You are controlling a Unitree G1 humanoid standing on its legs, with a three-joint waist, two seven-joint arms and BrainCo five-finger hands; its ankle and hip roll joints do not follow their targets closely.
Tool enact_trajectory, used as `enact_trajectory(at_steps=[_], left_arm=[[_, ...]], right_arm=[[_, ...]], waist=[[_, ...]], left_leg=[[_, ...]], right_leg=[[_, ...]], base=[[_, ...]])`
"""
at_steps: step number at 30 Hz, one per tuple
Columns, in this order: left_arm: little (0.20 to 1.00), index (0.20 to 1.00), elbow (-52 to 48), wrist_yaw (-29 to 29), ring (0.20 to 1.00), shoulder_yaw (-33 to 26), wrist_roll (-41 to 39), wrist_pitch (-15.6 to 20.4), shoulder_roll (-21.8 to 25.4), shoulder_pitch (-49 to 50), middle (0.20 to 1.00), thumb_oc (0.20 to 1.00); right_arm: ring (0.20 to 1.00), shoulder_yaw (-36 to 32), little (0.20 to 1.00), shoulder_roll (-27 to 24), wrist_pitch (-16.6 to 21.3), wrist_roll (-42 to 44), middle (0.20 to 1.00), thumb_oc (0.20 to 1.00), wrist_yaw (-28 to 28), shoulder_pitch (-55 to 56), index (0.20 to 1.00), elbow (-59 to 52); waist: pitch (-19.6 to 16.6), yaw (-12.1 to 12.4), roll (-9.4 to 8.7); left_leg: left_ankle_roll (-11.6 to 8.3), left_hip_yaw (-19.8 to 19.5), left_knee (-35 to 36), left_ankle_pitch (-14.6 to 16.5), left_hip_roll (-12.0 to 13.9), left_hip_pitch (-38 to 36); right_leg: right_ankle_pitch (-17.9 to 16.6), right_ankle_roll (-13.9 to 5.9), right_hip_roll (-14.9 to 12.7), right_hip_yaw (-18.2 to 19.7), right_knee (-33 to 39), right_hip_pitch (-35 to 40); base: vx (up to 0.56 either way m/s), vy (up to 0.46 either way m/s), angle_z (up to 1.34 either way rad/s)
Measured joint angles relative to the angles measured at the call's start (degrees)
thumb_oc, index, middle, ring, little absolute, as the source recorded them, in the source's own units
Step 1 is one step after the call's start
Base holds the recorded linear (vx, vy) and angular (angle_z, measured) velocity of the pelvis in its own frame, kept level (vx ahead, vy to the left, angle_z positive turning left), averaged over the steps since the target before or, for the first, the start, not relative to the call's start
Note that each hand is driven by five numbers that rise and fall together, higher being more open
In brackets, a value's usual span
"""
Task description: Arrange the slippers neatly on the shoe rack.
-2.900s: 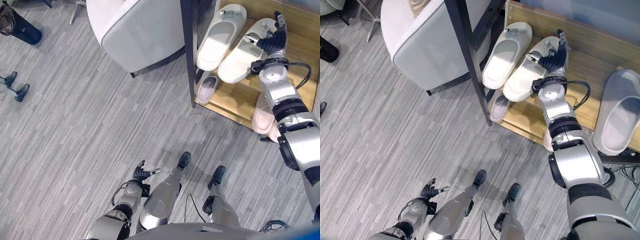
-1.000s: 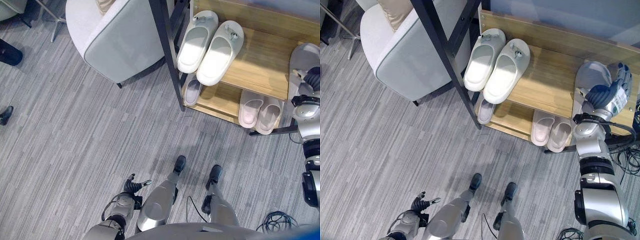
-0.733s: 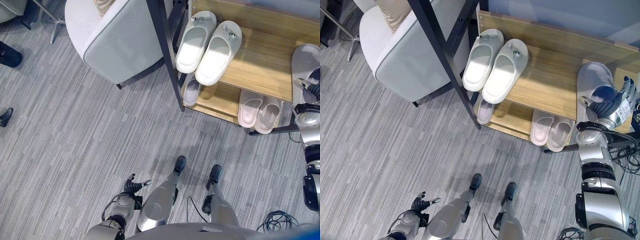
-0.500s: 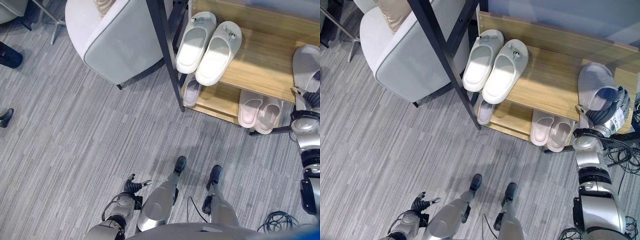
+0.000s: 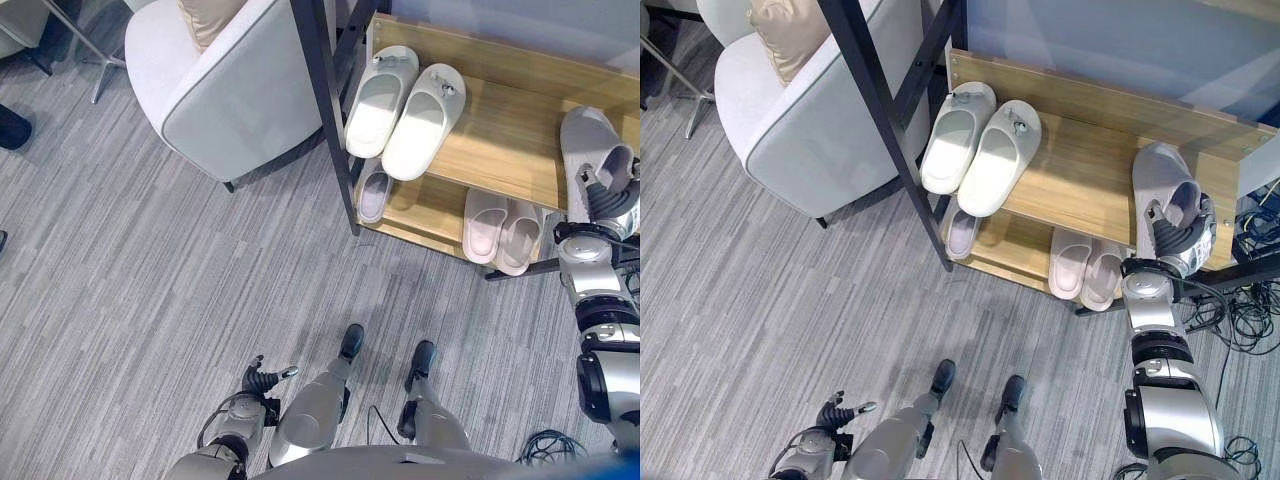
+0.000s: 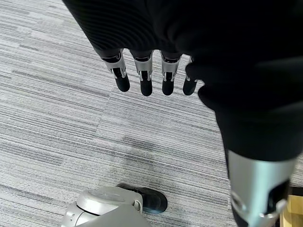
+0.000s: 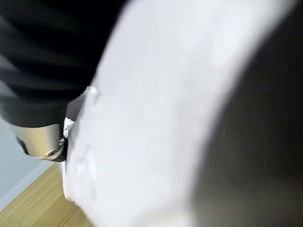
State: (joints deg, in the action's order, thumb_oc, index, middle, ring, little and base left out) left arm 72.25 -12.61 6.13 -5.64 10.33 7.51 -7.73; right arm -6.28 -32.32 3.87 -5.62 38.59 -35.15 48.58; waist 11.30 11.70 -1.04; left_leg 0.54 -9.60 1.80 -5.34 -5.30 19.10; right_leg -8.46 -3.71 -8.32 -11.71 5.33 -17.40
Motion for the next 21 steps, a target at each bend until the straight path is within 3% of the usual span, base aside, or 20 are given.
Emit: enact_trajectory(at_steps=[4,6,10,11,15,21], left_arm=[[1.000,1.000,0.0,0.0,1.000,0.0,0.0,0.0,0.0,0.0,1.000,1.000],[1.000,1.000,0.0,-0.3,1.000,0.0,0.0,-0.1,0.1,0.0,1.000,1.000],[1.000,1.000,-0.2,-0.2,1.000,0.1,0.1,-0.1,0.1,-0.2,1.000,1.000],[1.000,1.000,-0.8,-0.3,1.000,0.1,0.1,-0.1,0.1,0.0,1.000,1.000],[1.000,1.000,-2.5,-0.2,1.000,-0.2,0.1,-0.1,-0.1,-0.1,1.000,1.000],[1.000,1.000,-4.1,0.0,1.000,-2.7,0.1,-0.1,0.1,0.0,1.000,1.000]], right_arm=[[0.200,-0.1,0.200,0.4,-0.1,-1.5,0.200,0.200,0.1,1.6,0.200,-2.1],[0.200,-1.4,0.200,4.1,-0.4,-2.0,0.200,0.200,-0.5,4.3,0.200,-9.1],[0.200,0.0,0.200,5.4,-0.3,-3.6,0.200,0.200,-2.6,6.7,0.200,-14.7],[0.200,-0.4,0.200,6.4,-1.1,-4.6,0.200,0.200,-3.6,9.1,0.200,-21.9],[0.200,1.0,0.200,9.1,1.8,-9.2,0.200,0.200,-6.1,12.7,0.200,-36.5],[0.200,2.6,0.200,9.4,3.5,-9.3,0.200,0.200,-11.4,15.1,0.200,-44.1]], waist=[[0.0,-0.2,-0.02],[0.0,-1.2,-0.03],[0.2,-1.4,0.01],[0.6,-1.2,0.19],[2.0,-1.2,0.48],[4.0,-1.4,0.47]], left_leg=[[0.01,0.0,0.0,0.0,0.0,0.0],[0.04,0.2,0.1,0.0,0.0,0.0],[0.03,0.5,0.1,0.0,0.2,-0.1],[0.05,0.6,0.2,0.0,0.2,-0.1],[0.04,1.1,0.2,0.0,0.3,-0.6],[-0.05,1.2,0.9,-0.1,0.5,-2.5]], right_leg=[[0.0,0.00,0.0,0.0,0.0,0.0],[0.0,0.02,0.0,0.1,0.0,-0.1],[-0.1,0.03,0.1,0.3,0.0,-0.1],[-0.1,0.05,0.2,0.6,0.0,-0.2],[-0.2,0.13,0.3,1.3,0.0,0.0],[-0.2,0.11,0.2,1.4,0.0,1.5]], base=[[0.00,0.000,0.00],[-0.02,-0.008,-0.04],[0.00,-0.008,-0.02],[-0.03,-0.024,-0.07],[-0.02,-0.042,-0.06],[-0.02,-0.035,-0.01]])
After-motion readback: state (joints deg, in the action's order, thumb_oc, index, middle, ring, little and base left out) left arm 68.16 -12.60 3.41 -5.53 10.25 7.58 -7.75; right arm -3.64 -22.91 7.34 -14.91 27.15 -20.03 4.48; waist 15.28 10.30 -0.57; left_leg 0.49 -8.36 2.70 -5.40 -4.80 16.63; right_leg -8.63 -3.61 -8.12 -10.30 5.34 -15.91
